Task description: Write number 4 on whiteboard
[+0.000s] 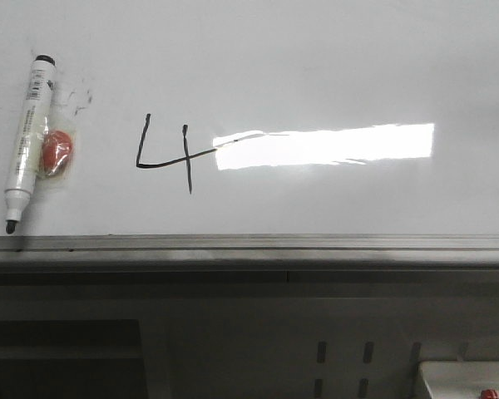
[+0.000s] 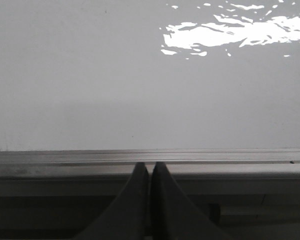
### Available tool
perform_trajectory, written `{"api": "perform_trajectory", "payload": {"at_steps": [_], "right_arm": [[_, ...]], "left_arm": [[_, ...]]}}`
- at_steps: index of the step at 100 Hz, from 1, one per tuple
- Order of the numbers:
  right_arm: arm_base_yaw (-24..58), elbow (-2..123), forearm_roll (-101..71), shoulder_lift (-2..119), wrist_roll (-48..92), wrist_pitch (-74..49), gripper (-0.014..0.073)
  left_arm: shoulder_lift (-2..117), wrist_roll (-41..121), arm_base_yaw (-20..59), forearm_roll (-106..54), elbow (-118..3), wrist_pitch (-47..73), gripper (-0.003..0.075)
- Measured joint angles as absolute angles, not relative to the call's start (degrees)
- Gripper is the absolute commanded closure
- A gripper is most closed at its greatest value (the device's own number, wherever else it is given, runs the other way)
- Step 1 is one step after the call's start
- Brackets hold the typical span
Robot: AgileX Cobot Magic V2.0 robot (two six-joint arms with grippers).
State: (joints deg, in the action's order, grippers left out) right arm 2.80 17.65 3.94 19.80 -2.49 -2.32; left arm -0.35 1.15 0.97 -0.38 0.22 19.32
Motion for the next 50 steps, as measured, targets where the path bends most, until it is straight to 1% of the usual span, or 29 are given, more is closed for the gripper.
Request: {"api": "perform_trajectory", "payload": {"at_steps": [15,31,42,50], "right_arm": [[-2.36,10.56,3.94,10.97,-2.49,-4.15,0.0658],[-5.88,3.33,2.55,1.27,-2.52,-11.58,0.0658],[-7.17,-0.61,1.11,-0.42,-2.62,-15.07,0.0658],[-7.27,-0.63,0.86,-0.54,-2.62,-17.59,0.0658]], "left_arm": [[-0.35,1.15,0.97,-0.38,0.22,19.32,0.0741],[-0.35,1.15,0.97,-0.38,0.22,19.32,0.0741],[-0.35,1.15,0.97,-0.38,0.22,19.32,0.0741],[-0.35,1.15,0.97,-0.38,0.22,19.32,0.0741]]}}
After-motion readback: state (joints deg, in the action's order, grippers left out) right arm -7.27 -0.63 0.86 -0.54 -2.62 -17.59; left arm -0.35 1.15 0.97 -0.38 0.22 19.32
